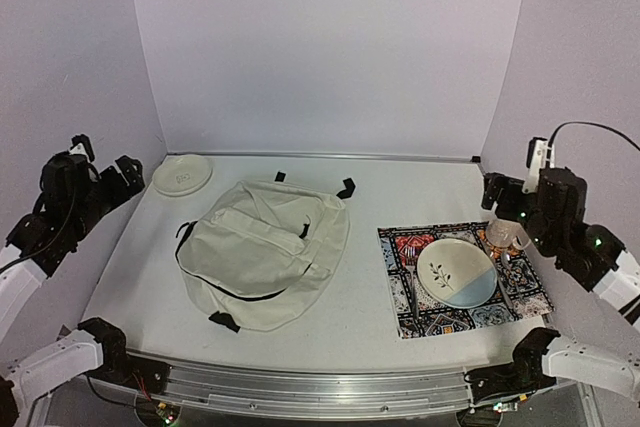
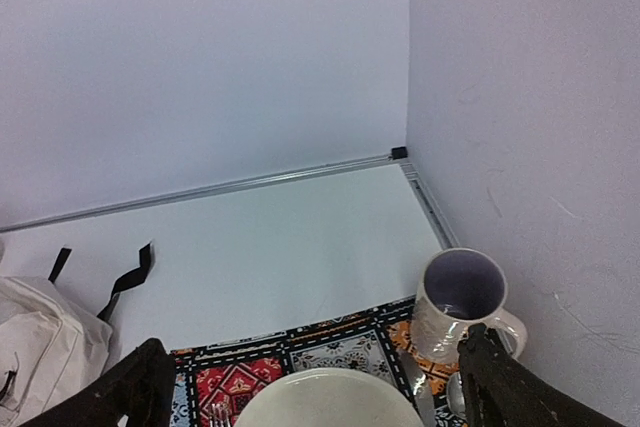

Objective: Pack the student bag
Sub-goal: Reset both arms

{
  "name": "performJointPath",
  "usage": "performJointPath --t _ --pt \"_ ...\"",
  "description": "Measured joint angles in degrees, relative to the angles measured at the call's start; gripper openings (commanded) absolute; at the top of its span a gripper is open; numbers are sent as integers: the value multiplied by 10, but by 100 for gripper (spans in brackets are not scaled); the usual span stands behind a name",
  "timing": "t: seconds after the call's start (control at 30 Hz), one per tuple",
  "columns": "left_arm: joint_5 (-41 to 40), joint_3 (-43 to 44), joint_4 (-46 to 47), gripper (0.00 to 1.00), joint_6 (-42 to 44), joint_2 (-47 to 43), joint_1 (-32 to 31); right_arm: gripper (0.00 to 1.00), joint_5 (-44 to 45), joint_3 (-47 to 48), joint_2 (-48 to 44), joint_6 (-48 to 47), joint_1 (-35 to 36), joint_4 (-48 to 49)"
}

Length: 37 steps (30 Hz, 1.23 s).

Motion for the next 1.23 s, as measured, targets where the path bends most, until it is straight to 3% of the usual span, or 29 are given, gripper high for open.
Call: performJointPath --t 0.23,0.53,1.23 --pt "-41 -20 15 100 9 -101 0 98 37 -67 -98 -22 0 23" --pt "-35 -33 15 100 24 -176 0 98 35 -108 -191 -40 0 49" --pt "4 -44 15 99 70 -257 0 98 4 -115 -207 -53 0 57"
